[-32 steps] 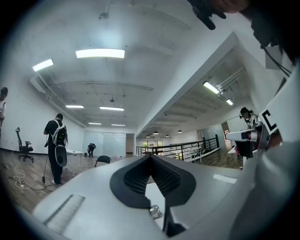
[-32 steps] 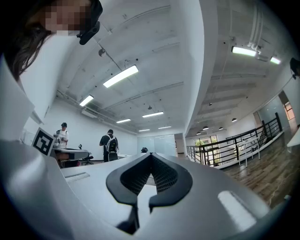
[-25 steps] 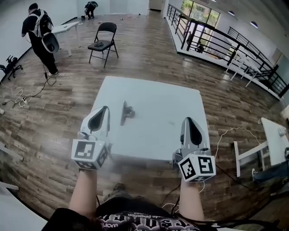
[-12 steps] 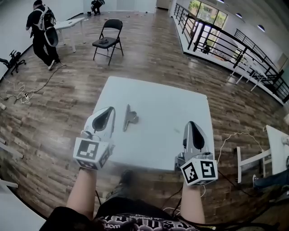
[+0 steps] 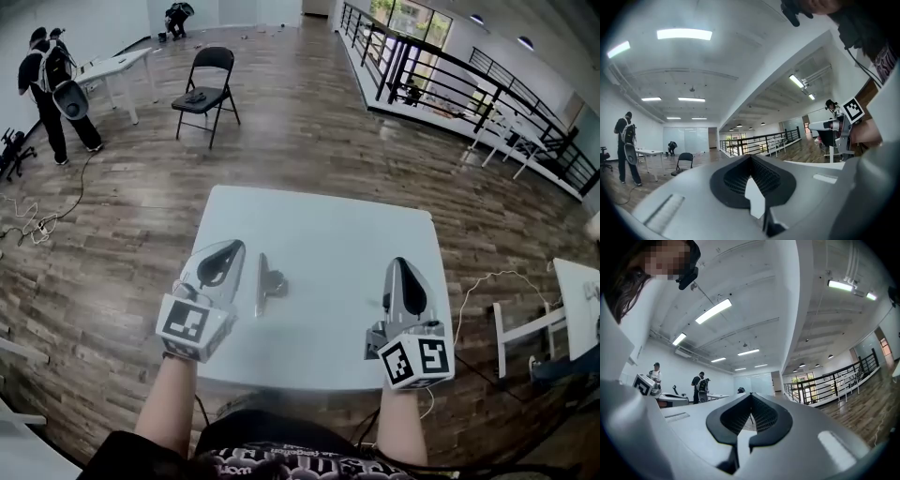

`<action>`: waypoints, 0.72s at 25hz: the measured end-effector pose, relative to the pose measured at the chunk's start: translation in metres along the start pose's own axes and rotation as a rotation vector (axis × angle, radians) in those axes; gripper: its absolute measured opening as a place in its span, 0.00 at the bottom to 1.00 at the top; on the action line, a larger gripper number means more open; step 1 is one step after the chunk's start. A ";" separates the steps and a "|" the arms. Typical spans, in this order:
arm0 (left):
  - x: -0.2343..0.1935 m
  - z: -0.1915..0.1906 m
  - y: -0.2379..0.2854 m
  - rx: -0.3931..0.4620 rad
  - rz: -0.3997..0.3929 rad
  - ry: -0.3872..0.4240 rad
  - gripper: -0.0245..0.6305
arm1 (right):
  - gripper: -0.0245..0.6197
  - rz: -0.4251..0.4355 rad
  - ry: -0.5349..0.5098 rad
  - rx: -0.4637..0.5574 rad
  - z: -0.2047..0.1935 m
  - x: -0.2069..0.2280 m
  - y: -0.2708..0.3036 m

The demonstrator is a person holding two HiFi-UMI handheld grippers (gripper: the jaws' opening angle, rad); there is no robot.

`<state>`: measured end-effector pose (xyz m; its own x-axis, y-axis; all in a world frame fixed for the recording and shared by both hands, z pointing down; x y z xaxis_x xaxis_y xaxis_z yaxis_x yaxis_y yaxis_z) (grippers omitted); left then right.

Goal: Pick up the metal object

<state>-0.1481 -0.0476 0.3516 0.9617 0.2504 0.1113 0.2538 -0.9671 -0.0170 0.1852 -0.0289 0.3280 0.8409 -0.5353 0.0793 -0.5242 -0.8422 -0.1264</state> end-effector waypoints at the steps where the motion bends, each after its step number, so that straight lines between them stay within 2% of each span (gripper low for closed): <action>1: -0.002 -0.002 0.005 -0.008 -0.011 0.001 0.03 | 0.05 -0.004 -0.002 -0.001 -0.001 0.002 0.004; 3: -0.005 -0.010 0.013 -0.047 -0.039 0.011 0.03 | 0.05 -0.010 -0.010 -0.005 -0.001 0.004 0.011; 6: -0.005 -0.024 0.026 -0.127 -0.133 0.065 0.03 | 0.05 -0.016 -0.016 -0.014 -0.004 0.008 0.018; 8: -0.001 -0.035 0.036 -0.194 -0.221 0.130 0.13 | 0.05 -0.021 -0.016 -0.020 -0.006 0.012 0.021; 10: 0.006 -0.049 0.045 -0.265 -0.322 0.213 0.26 | 0.05 -0.030 -0.016 -0.024 -0.007 0.016 0.023; 12: 0.016 -0.067 0.052 -0.353 -0.436 0.314 0.41 | 0.05 -0.036 -0.015 -0.029 -0.008 0.019 0.026; 14: 0.027 -0.087 0.058 -0.452 -0.556 0.429 0.51 | 0.05 -0.040 -0.013 -0.035 -0.010 0.021 0.027; 16: 0.037 -0.107 0.066 -0.543 -0.663 0.529 0.52 | 0.05 -0.046 -0.010 -0.042 -0.012 0.024 0.028; 18: 0.043 -0.127 0.075 -0.620 -0.748 0.586 0.52 | 0.05 -0.053 -0.006 -0.049 -0.015 0.026 0.029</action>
<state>-0.1003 -0.1151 0.4810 0.3524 0.8729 0.3374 0.4928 -0.4796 0.7260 0.1905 -0.0681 0.3411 0.8684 -0.4896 0.0783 -0.4847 -0.8716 -0.0738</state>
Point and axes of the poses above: the fingertips, and each gripper's own axes: y forward along the fingers, x to its right, z out of its top, the point moved 10 cm from there along -y, backward along the fingers, and after that the axes turned 11 degrees about z, right-handed, at the moved point
